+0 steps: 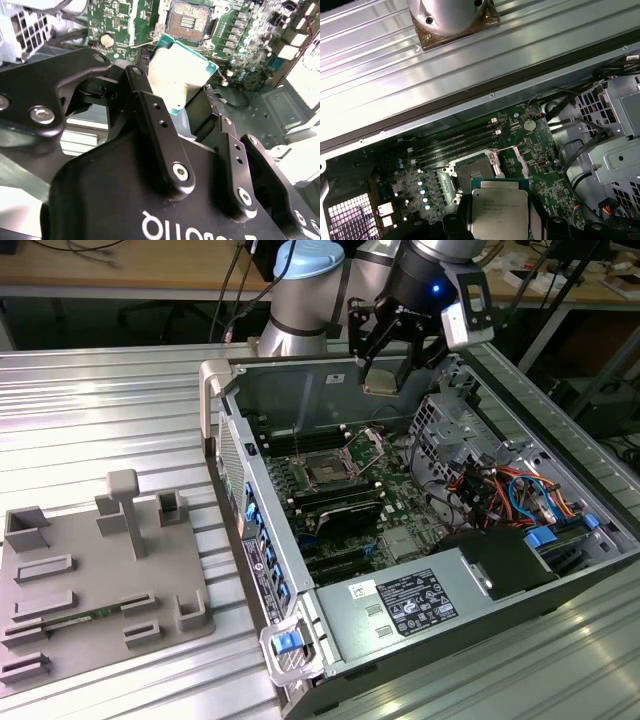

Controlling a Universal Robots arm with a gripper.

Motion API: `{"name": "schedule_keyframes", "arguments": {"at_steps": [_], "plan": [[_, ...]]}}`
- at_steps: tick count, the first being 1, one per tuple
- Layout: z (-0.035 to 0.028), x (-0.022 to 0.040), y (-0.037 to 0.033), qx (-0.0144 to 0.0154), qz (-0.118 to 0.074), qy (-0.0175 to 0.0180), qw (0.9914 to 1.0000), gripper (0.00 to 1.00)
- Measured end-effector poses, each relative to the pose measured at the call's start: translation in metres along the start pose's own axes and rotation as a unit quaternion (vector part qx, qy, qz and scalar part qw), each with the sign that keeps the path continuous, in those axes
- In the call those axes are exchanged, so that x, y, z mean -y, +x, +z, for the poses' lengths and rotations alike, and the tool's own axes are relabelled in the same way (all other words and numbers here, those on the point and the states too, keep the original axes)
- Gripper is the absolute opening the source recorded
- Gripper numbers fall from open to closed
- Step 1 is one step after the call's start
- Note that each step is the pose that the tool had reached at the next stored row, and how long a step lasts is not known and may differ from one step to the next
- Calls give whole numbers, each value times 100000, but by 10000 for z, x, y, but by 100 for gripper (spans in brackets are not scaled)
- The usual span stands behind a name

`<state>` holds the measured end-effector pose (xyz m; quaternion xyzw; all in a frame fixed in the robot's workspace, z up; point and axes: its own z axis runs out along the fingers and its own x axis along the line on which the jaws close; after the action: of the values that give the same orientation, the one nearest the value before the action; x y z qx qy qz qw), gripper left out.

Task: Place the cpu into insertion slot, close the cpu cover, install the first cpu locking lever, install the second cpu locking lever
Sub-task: 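Place the cpu into insertion slot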

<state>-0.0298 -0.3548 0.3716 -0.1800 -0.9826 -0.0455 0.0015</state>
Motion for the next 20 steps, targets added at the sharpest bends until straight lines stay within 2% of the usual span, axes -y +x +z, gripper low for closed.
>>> {"name": "schedule_keyframes", "arguments": {"at_steps": [2, 10, 12, 13, 17, 20], "plan": [[1, 0, 0, 64, 779, -13, 99997, 55], [2, 0, 0, 95, 1085, -29, 99994, 55], [2, 0, 0, 145, 1622, -40, 99987, 55], [3, 0, 0, 225, 2507, -57, 99968, 55], [10, 0, 0, 589, 6605, -143, 99780, 55], [14, 1, 0, 801, 9012, -183, 99590, 55]]}}
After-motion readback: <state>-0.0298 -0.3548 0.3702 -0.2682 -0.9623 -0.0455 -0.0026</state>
